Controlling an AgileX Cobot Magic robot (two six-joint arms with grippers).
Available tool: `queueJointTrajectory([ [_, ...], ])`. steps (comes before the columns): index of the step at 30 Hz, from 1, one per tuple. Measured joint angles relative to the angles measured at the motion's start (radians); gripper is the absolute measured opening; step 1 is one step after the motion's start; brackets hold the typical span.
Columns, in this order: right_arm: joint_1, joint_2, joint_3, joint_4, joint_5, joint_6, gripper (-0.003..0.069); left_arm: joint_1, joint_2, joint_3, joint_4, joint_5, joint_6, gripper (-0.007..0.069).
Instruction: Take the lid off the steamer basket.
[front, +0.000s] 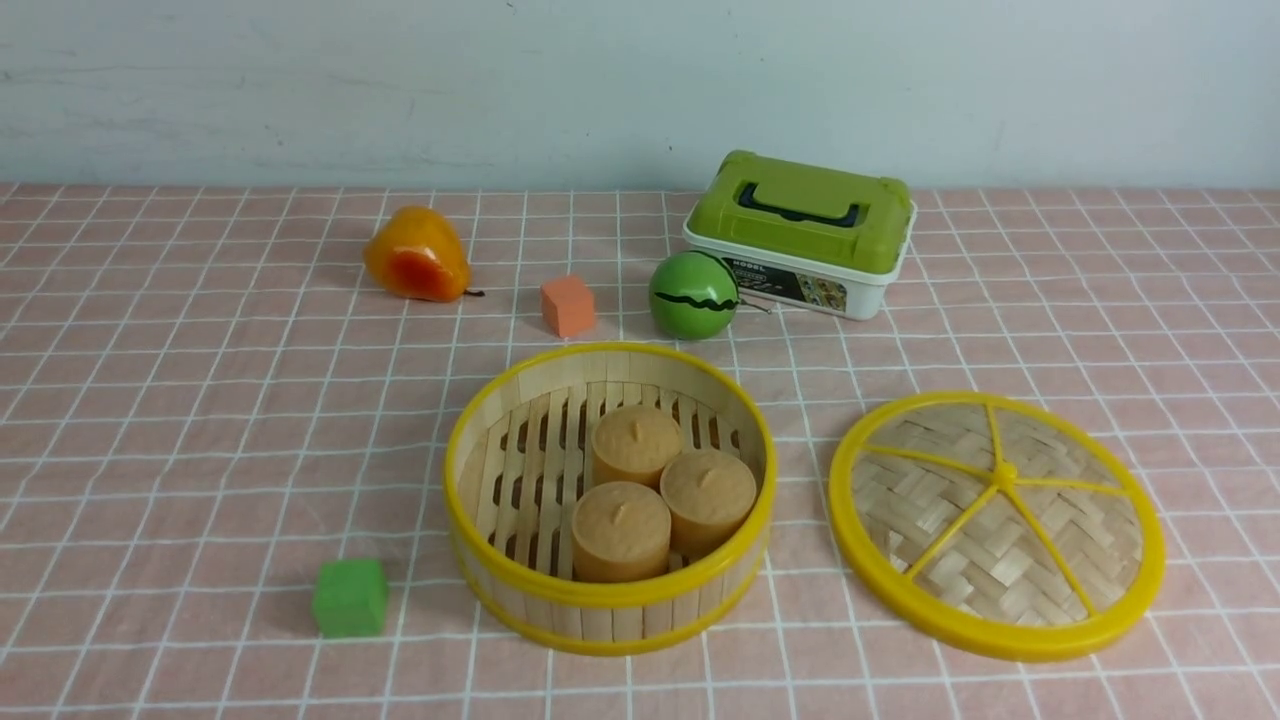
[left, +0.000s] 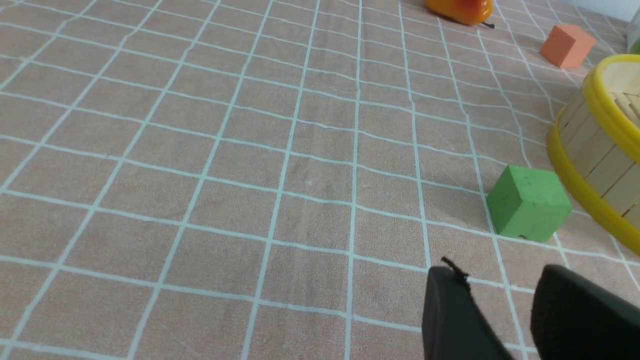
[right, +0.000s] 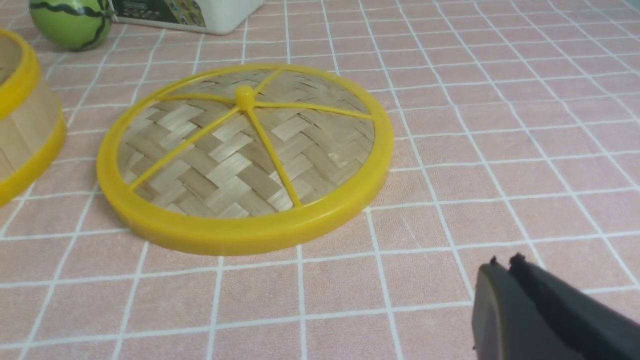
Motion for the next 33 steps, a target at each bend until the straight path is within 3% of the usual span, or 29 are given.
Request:
queueJointTrajectory([
  [33, 0.023, 0.0, -0.004, 0.018, 0.024, 0.004, 0.0031, 0.0, 0.0, 0.0, 0.0, 0.0, 0.0, 0.0239],
])
